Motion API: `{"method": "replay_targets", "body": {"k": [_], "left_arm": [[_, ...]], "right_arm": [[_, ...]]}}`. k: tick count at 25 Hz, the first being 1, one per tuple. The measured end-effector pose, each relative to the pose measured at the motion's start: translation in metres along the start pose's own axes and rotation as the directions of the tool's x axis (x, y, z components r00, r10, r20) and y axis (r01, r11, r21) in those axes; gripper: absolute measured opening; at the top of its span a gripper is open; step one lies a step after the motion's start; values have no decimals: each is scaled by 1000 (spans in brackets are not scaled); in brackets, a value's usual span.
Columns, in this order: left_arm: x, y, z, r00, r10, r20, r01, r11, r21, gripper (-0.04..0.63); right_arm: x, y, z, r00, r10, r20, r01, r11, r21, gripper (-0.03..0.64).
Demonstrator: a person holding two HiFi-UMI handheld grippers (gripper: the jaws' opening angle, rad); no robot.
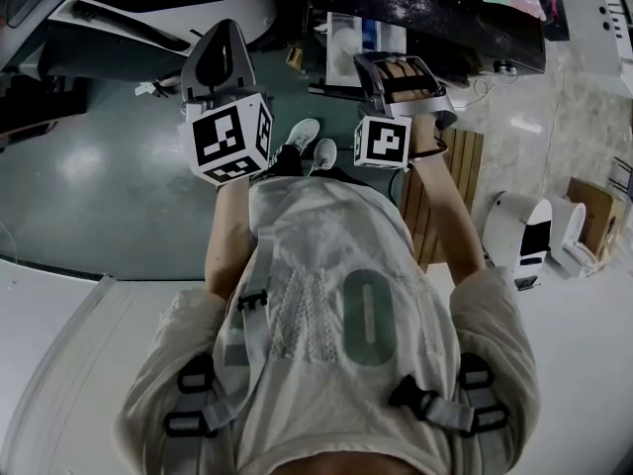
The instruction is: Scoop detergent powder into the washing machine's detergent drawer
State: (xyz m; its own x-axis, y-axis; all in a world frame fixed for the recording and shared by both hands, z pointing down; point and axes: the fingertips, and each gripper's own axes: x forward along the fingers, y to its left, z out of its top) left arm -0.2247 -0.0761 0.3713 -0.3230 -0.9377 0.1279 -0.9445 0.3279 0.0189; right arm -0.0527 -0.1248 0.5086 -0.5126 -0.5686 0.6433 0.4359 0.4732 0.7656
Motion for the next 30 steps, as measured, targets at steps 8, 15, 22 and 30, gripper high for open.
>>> {"method": "replay_targets", "body": {"k": [8, 15, 22, 30], "left_arm": [[-3, 11, -5, 1000, 21, -10, -21, 1000, -14, 20], [3, 7, 3, 1000, 5, 7, -5, 1000, -13, 20], [9, -8, 21, 998, -40, 38, 40, 999, 0, 20], [16, -35, 45, 989, -117, 92, 114, 993, 36, 20]], "right_arm": [[14, -8, 6, 1000, 16, 9, -15, 998, -69, 11], [3, -33, 4, 1000, -25, 19, 25, 1000, 18, 11], [-24, -92, -6, 983, -167, 77, 129, 923, 361, 12], [-72, -143, -29, 927, -368, 65, 244, 729, 639, 11]]}}
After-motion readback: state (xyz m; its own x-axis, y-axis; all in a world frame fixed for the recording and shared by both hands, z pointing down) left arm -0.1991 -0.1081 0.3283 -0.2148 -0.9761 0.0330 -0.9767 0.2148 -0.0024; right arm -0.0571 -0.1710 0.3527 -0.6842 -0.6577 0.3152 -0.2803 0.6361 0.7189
